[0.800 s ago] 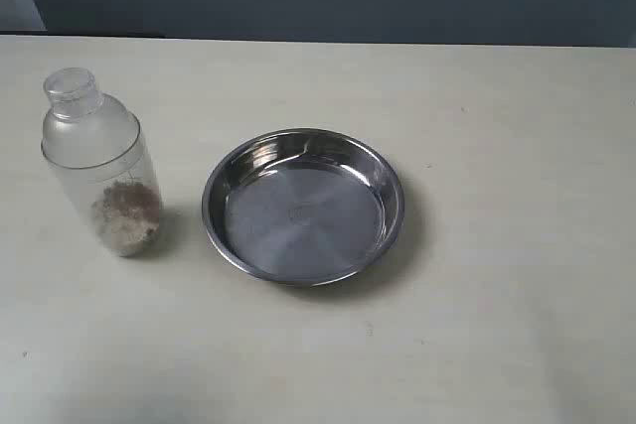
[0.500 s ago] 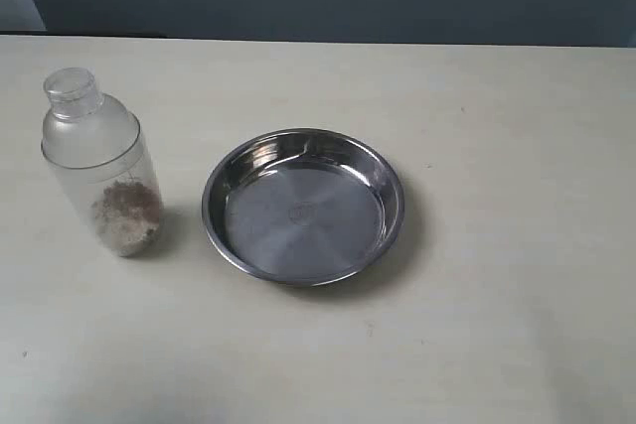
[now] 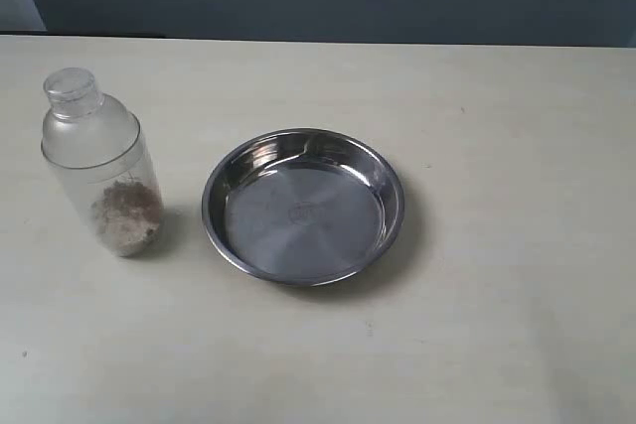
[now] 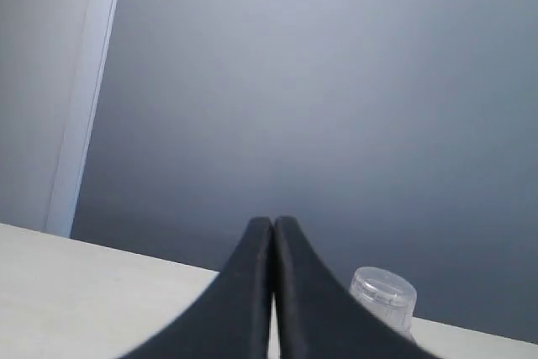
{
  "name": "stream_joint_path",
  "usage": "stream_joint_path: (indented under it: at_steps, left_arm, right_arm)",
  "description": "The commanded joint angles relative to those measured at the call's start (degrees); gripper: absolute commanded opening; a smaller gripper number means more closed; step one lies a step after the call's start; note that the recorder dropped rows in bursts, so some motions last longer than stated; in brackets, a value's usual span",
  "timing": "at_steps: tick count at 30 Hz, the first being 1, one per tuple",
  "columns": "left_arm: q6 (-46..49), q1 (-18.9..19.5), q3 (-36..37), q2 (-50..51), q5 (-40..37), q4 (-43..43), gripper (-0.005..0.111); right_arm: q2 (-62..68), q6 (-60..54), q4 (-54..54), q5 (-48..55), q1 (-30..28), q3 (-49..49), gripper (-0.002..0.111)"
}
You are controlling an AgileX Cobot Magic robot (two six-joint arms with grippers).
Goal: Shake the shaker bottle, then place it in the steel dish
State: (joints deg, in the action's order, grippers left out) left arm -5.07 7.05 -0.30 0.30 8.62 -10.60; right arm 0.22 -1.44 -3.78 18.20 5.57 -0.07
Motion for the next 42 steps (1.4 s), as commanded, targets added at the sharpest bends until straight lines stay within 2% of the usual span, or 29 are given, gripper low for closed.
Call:
stream_joint_path:
  at_steps: [1,3,7,9,11,16,21,24,26,30,32,34,37,38,40,42]
  left_arm:
    - [-4.82,-0.3,0.3,-0.3,-0.03,-0.75,0.0]
    - [-7.04,-0.3,0.3,-0.3,2.21,-0.75,0.0]
    - [-10.2,-0.3,0.3,-0.3,19.52,1.5,0.0]
    - [-9.49,-0.3,-1.81,0.83,23.91,3.2,0.0]
    - [-8.52,-0.3,-5.89,4.51,24.07,7.06,0.0]
    - [-7.4,-0.3,-17.8,17.71,24.81,23.5,0.0]
    - [-7.4,-0.3,-25.6,27.82,25.86,25.14,0.001]
    - [-9.53,-0.3,-27.69,31.76,24.52,25.78,0.013]
    - [-11.41,-0.3,-28.12,33.65,22.78,25.78,0.03]
    - [-11.72,-0.3,-28.12,36.57,18.2,25.68,0.076]
    - [-14.82,-0.3,-27.99,37.53,15.96,26.17,0.087]
    - [-19.6,-0.3,-27.62,38.4,13.3,30.75,0.092]
    - [-31.34,-0.3,-25.45,39.05,13.14,40.66,0.092]
    - [-41.16,-0.3,-22.93,39.05,17.24,50.34,0.092]
    - [-49.01,-0.3,-18.42,39.19,24.23,60.55,0.092]
    - [-49.52,-0.3,-13.81,40.5,26.31,62.46,0.092]
  right_arm:
    - [-0.22,-0.05,0.08,-0.63,0.2,0.07,-0.001]
    - [-0.22,-0.05,0.08,-0.63,0.2,0.07,-0.001]
    - [-0.22,-0.05,0.08,-0.63,0.2,0.07,-0.001]
    - [-0.22,-0.05,0.08,-0.63,0.2,0.07,-0.001]
    - [-0.22,-0.05,0.08,-0.63,0.2,0.07,-0.001]
    - [-0.22,-0.05,0.08,-0.63,0.2,0.07,-0.001]
    - [-0.22,-0.05,0.08,-0.63,0.2,0.07,-0.001]
    - [-0.22,-0.05,0.08,-0.63,0.2,0.07,-0.001]
    - [-0.22,-0.05,0.08,-0.63,0.2,0.07,-0.001]
    - [-0.22,-0.05,0.08,-0.63,0.2,0.07,-0.001]
    - [-0.22,-0.05,0.08,-0.63,0.2,0.07,-0.001]
    - [-0.22,-0.05,0.08,-0.63,0.2,0.07,-0.001]
    - [-0.22,-0.05,0.08,-0.63,0.2,0.07,-0.001]
    - [-0.22,-0.05,0.08,-0.63,0.2,0.07,-0.001]
    - [-0.22,-0.05,0.08,-0.63,0.2,0.07,-0.001]
    - [-0.22,-0.05,0.08,-0.63,0.2,0.07,-0.001]
